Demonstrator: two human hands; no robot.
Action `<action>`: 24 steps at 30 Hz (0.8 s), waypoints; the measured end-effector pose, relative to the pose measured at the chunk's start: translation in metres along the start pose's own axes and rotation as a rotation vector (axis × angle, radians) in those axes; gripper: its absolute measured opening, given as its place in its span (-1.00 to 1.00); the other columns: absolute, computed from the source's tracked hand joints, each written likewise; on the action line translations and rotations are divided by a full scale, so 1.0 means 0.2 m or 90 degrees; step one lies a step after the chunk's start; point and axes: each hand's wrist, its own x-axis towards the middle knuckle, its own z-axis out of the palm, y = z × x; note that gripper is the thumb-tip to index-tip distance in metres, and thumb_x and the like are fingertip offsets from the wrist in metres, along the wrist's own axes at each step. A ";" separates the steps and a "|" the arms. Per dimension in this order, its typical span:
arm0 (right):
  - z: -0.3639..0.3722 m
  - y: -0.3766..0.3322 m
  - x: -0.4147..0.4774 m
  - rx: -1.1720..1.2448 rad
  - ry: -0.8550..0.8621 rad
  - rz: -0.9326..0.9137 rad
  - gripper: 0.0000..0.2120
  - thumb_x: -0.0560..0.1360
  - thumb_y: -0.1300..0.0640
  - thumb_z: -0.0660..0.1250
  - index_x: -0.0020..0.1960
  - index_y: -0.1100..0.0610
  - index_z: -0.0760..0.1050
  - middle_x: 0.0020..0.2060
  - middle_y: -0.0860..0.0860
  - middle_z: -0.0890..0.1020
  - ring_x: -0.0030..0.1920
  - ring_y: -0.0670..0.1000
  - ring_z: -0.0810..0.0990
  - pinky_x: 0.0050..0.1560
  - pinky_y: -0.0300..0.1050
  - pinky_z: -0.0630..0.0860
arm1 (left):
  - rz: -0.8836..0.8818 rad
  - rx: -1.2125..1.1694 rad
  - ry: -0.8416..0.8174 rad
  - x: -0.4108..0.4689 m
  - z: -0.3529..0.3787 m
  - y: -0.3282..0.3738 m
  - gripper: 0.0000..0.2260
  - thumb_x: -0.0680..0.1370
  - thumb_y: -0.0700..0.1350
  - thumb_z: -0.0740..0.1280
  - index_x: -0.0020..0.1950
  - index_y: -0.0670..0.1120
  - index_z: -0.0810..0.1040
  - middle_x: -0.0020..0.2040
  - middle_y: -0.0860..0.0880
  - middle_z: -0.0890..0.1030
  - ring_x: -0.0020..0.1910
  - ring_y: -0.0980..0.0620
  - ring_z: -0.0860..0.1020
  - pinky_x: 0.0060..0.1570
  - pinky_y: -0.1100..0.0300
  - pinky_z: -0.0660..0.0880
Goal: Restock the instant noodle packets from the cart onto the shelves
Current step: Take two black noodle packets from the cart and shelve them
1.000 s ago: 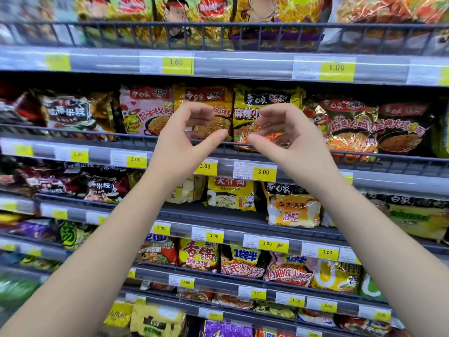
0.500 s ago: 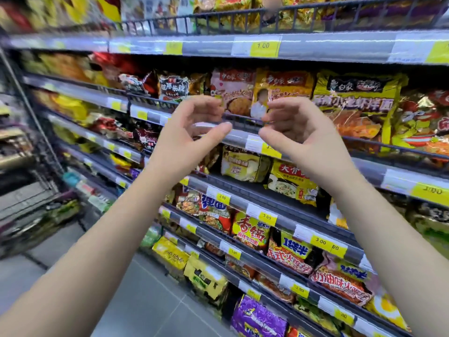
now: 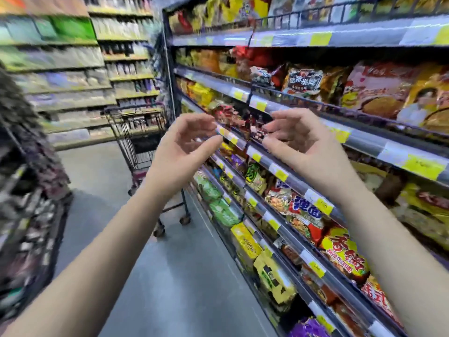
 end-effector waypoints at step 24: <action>1.67 0.50 1.26 0.091 -0.136 0.051 -0.67 0.53 0.18 0.48 0.27 0.09 0.54 0.07 0.01 0.68 0.05 -0.01 0.66 0.16 -0.10 0.60 | -0.077 0.061 0.120 0.62 -1.58 -1.03 -0.68 0.52 -0.10 0.49 0.25 -0.06 0.55 0.14 -0.04 0.65 0.16 0.08 0.63 0.13 0.24 0.55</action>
